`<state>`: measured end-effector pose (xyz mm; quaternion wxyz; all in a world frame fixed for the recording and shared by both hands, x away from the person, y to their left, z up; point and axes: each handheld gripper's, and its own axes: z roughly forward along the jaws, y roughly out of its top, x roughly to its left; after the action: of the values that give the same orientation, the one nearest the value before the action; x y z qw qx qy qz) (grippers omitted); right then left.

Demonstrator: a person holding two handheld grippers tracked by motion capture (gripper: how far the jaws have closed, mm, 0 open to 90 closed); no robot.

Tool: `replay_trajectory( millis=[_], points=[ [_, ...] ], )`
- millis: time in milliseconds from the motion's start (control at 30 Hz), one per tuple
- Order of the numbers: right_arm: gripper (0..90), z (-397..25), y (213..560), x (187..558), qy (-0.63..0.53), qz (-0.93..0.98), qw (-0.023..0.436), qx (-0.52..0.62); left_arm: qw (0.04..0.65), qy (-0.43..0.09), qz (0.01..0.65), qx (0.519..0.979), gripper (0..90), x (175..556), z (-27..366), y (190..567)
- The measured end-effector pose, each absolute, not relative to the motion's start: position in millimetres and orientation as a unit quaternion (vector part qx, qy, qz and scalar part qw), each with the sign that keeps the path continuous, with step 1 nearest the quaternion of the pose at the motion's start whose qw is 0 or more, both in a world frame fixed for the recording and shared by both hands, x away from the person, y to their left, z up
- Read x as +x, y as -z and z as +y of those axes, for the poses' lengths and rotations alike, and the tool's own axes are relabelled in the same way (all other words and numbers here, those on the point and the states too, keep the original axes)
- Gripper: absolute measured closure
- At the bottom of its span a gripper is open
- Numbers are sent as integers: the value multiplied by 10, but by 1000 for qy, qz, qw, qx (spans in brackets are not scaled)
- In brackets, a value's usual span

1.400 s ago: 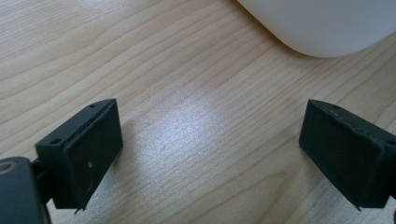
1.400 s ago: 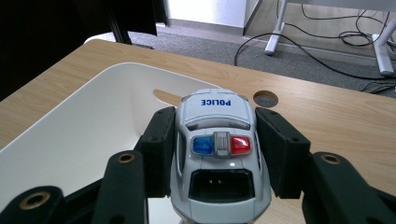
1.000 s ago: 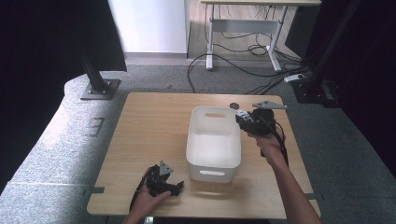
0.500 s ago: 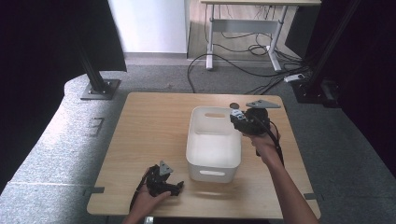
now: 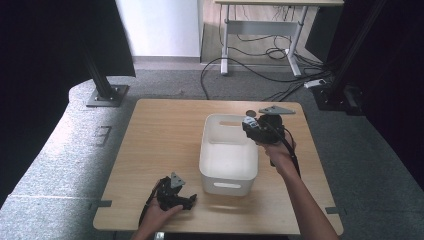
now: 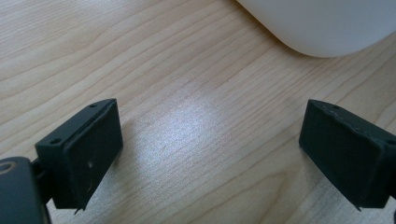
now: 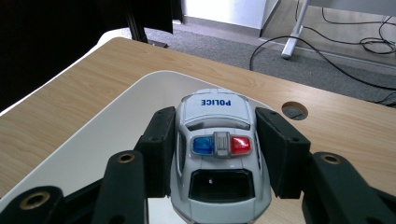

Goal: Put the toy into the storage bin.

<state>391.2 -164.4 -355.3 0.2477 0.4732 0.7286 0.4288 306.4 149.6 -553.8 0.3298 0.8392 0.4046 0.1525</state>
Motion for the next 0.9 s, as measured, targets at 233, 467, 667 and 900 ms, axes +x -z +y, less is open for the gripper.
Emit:
replay_trajectory(
  millis=[233, 467, 667, 900],
  points=[
    [500, -1578, 3556, 3934, -428, 731, 245, 471, 330, -153, 405, 839, 61, 3064, 1496, 5538],
    [500, -1523, 3579, 3975, -426, 732, 240, 475, 330, -153, 405, 839, 61, 3064, 1496, 5538],
    [500, -1485, 3595, 4004, -424, 733, 236, 476, 330, -153, 405, 839, 61, 3064, 1496, 5538],
    [500, -1408, 3606, 4033, -423, 737, 233, 473, 330, -152, 405, 839, 61, 3064, 1496, 5538]
  ],
)
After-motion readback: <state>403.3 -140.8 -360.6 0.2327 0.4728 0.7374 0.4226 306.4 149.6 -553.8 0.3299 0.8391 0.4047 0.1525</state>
